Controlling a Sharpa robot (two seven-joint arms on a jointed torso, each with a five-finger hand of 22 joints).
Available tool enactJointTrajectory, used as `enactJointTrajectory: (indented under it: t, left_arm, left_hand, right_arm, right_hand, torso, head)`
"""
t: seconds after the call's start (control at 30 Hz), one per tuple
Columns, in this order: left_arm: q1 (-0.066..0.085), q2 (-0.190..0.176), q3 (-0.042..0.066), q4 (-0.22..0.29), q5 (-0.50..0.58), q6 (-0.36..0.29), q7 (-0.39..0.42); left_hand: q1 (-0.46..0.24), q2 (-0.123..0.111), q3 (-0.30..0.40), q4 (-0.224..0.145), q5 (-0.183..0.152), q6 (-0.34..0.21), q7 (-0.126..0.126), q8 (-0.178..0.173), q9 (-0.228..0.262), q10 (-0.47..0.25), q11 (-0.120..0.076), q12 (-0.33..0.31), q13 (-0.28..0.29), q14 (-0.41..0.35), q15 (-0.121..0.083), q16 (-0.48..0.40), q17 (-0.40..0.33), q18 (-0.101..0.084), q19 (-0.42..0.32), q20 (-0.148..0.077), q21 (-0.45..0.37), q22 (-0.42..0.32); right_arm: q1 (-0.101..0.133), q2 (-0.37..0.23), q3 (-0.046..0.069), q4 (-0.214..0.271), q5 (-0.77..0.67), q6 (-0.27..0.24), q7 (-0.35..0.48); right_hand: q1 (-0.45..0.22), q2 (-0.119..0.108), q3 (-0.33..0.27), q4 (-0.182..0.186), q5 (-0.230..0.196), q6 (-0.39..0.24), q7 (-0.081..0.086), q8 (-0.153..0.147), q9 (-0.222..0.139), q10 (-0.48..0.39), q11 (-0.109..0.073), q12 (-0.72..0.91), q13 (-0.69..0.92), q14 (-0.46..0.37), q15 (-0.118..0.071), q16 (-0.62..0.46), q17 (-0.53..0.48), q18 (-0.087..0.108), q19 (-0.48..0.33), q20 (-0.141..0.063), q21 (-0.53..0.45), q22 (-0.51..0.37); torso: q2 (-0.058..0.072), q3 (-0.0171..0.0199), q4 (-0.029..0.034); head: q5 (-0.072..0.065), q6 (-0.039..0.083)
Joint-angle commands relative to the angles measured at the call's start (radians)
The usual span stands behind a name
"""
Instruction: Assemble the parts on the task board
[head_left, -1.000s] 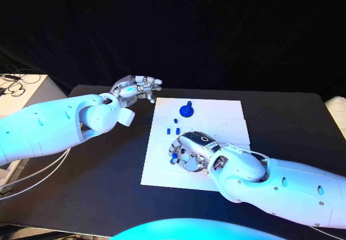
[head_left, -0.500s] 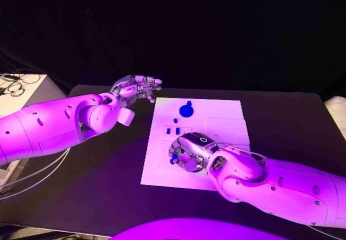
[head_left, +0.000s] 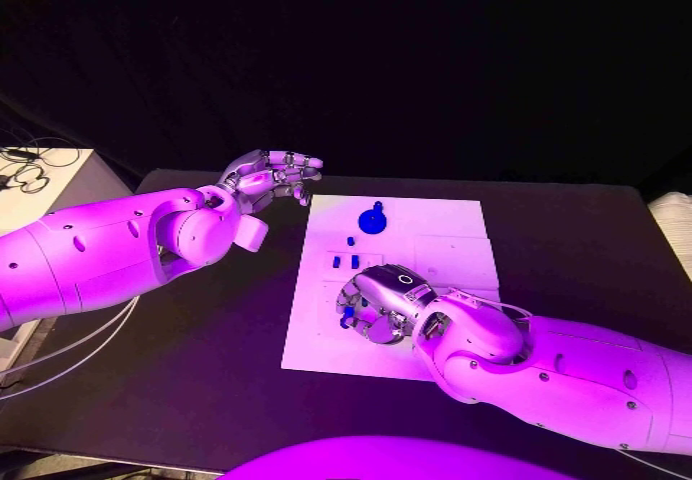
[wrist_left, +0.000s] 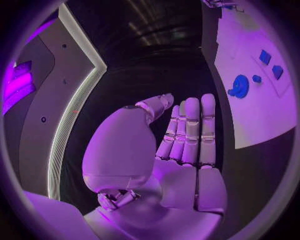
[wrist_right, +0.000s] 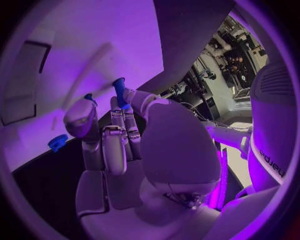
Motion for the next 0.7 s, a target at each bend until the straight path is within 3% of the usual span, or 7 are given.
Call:
enactJointTrajectory:
  t: [0.03,0.07,0.2,0.6,0.7]
  left_arm:
    - [0.0,0.001,0.001,0.003,-0.002,0.011,0.007]
    - [0.0,0.001,0.001,0.003,-0.002,0.009,0.008]
    - [0.0,0.001,0.001,0.003,-0.002,0.005,0.011]
    - [0.0,0.001,0.001,0.004,-0.002,0.006,0.018]
    - [0.0,0.001,0.001,0.004,-0.002,0.007,0.018]
  left_hand:
    - [-0.007,0.0,-0.002,0.004,0.0,-0.007,0.003,0.003,-0.001,-0.008,0.002,0.004,-0.001,-0.003,0.002,0.002,0.001,0.006,0.006,0.0,-0.006,-0.001]
    - [-0.007,0.0,-0.002,0.004,0.0,-0.007,0.003,0.003,-0.001,-0.008,0.002,0.004,-0.001,-0.003,0.002,0.002,0.001,0.006,0.006,0.0,-0.006,-0.001]
    - [-0.006,0.002,-0.001,0.004,0.001,-0.009,0.003,0.004,-0.002,-0.008,0.001,0.008,-0.001,-0.003,0.002,0.003,0.001,0.007,0.007,0.0,-0.007,-0.001]
    - [-0.005,0.003,-0.001,0.004,0.001,-0.01,0.003,0.004,-0.002,-0.007,0.001,0.009,-0.001,-0.003,0.002,0.003,0.001,0.007,0.007,0.0,-0.007,-0.001]
    - [-0.005,0.003,-0.001,0.004,0.001,-0.01,0.003,0.004,-0.002,-0.007,0.001,0.009,-0.001,-0.003,0.002,0.003,0.001,0.007,0.007,0.0,-0.007,-0.001]
  right_arm:
    - [-0.004,0.0,-0.005,-0.007,-0.017,0.038,0.025]
    - [-0.004,-0.001,-0.005,-0.008,-0.016,0.037,0.031]
    - [-0.004,-0.003,-0.006,-0.009,-0.016,0.037,0.048]
    - [-0.003,-0.011,-0.009,-0.001,-0.022,-0.012,0.068]
    - [-0.003,-0.013,-0.009,0.0,-0.022,-0.03,0.063]
  right_hand:
    - [-0.022,-0.019,0.002,-0.011,0.004,-0.031,0.01,-0.019,-0.008,0.005,-0.025,-0.019,-0.009,0.057,0.015,-0.005,0.039,0.0,-0.011,0.004,-0.025,0.008]
    - [-0.03,-0.035,0.007,-0.022,0.003,-0.052,0.018,-0.03,-0.012,-0.034,-0.012,-0.036,-0.017,0.052,0.025,-0.013,0.022,0.005,-0.026,0.011,-0.071,-0.005]
    - [-0.043,-0.053,0.006,-0.036,0.004,-0.08,0.025,-0.042,-0.017,-0.093,0.001,-0.05,-0.025,0.037,0.037,-0.033,-0.014,0.013,-0.052,0.021,-0.138,-0.024]
    - [-0.049,-0.055,-0.007,-0.061,0.024,-0.104,0.027,-0.051,-0.021,-0.141,0.006,-0.032,-0.023,0.023,0.041,-0.046,-0.039,0.024,-0.076,0.03,-0.192,-0.036]
    - [-0.052,-0.056,-0.019,-0.07,0.036,-0.136,0.04,-0.068,-0.029,-0.182,0.014,-0.031,-0.026,0.018,0.047,-0.051,-0.048,0.026,-0.083,0.035,-0.208,-0.039]
  torso:
    - [0.0,0.0005,-0.0012]
    - [-0.001,0.0006,-0.0015]
    - [-0.001,0.0009,-0.0011]
    - [0.0,0.0015,-0.0014]
    - [0.0,0.0013,-0.0008]
  head:
    - [0.002,0.0]
    - [0.002,0.0]
    - [0.001,0.001]
    - [0.0,0.003]
    - [-0.001,0.002]
